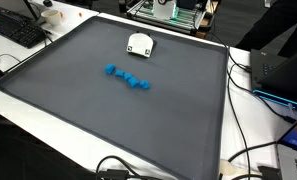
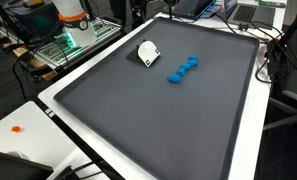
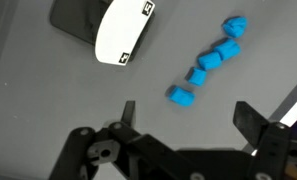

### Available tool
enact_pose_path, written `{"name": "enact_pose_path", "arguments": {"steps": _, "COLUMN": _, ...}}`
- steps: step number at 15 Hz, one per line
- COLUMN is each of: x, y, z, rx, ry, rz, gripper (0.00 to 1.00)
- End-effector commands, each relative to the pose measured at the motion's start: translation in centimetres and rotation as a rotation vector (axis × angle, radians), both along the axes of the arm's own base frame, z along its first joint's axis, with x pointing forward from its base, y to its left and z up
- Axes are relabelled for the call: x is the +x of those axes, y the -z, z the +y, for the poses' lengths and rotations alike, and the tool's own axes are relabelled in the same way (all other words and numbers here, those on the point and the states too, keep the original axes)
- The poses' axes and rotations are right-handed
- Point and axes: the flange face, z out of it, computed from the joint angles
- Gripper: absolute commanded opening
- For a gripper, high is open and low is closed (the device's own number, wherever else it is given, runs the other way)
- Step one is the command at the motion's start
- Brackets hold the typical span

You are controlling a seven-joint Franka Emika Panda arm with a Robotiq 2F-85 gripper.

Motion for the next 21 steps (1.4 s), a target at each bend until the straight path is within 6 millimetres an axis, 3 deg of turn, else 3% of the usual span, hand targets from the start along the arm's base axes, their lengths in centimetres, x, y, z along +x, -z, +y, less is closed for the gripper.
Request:
{"name": "enact_pose_path", "arguments": {"steps": 1, "x": 1.2, "y": -2.6, "z": 1.5, "rx": -0.045, "ry": -0.195, "rz": -0.026, "gripper": 1.00}}
{"name": "enact_pose_path", "arguments": {"steps": 5, "x": 3.0, "y": -4.8, "z": 3.8, "rx": -0.064, "ry": -0.420, "rz": -0.065, "gripper": 1.00}}
{"name": "enact_pose_path", "arguments": {"steps": 9, "x": 4.1, "y": -5.7, "z": 6.1, "rx": -0.077, "ry": -0.651, "rz": -0.077, "gripper": 1.00}}
{"name": "enact_pose_path", "arguments": {"steps": 14, "x": 4.6, "y": -5.2, "z": 8.3, "rx": -0.083, "ry": -0.932, "rz": -0.039, "gripper": 1.00}}
{"name": "enact_pose_path", "arguments": {"steps": 19, "x": 4.6, "y": -4.7, "z": 9.0, "rx": -0.086, "ry": -1.202, "rz": 0.046, "gripper": 1.00}}
{"name": "enact_pose_path", "arguments": {"steps": 20, "x": 4.5, "y": -4.9, "z": 8.8, "rx": -0.103, "ry": -1.116, "rz": 0.012, "gripper": 1.00}}
{"name": "enact_pose_path", "arguments": {"steps": 21, "x": 4.5, "y": -4.9, "z": 8.9, "rx": -0.100, "ry": -1.151, "rz": 0.024, "gripper": 1.00}}
